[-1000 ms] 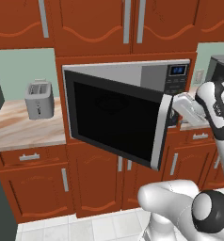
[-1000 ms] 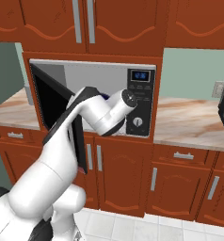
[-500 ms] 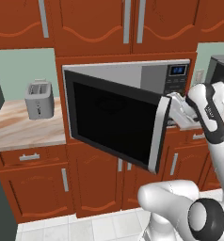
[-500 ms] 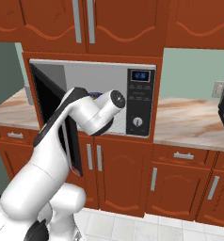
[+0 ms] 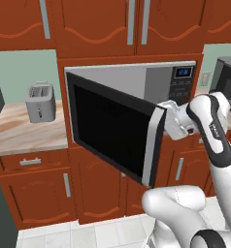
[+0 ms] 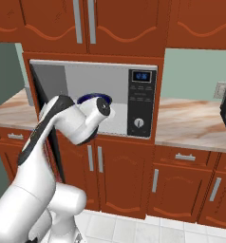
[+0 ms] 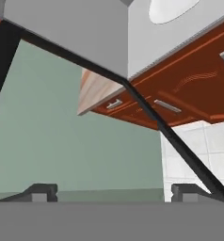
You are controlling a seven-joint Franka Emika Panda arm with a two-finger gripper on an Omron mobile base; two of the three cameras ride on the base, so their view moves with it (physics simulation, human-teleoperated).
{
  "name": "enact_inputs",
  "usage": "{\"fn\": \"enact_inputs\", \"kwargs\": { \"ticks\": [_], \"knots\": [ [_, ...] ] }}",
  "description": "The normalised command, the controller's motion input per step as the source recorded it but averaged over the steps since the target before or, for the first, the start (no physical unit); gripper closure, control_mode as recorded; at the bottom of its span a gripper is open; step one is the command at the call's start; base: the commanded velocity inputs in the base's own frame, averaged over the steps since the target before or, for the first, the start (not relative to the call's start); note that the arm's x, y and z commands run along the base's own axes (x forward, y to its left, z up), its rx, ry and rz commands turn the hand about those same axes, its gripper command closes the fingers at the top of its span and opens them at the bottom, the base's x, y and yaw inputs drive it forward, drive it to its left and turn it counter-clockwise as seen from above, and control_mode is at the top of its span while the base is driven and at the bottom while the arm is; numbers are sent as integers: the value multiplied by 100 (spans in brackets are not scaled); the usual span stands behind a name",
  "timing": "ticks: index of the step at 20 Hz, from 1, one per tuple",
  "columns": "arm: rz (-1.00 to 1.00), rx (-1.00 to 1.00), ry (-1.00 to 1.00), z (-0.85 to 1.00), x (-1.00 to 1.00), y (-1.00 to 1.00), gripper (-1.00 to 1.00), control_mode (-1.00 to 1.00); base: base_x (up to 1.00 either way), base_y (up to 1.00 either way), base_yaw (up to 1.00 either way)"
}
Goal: The microwave is finished heating the chicken drumstick and broccoli. Take the bowl containing the food and place it on the dining counter.
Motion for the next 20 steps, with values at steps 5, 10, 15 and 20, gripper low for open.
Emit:
{"fn": "enact_inputs", "kwargs": {
  "ticks": [5,10,15,20],
  "knots": [
    [1,14,0,0,-62,100,-100,-100,0,0,0],
    [0,5,-1,0,-38,100,-100,-100,0,0,0],
    [-6,-2,0,5,-8,100,-100,-100,0,0,0],
    [-4,-3,0,7,0,37,-100,-100,0,0,0]
  ]
}}
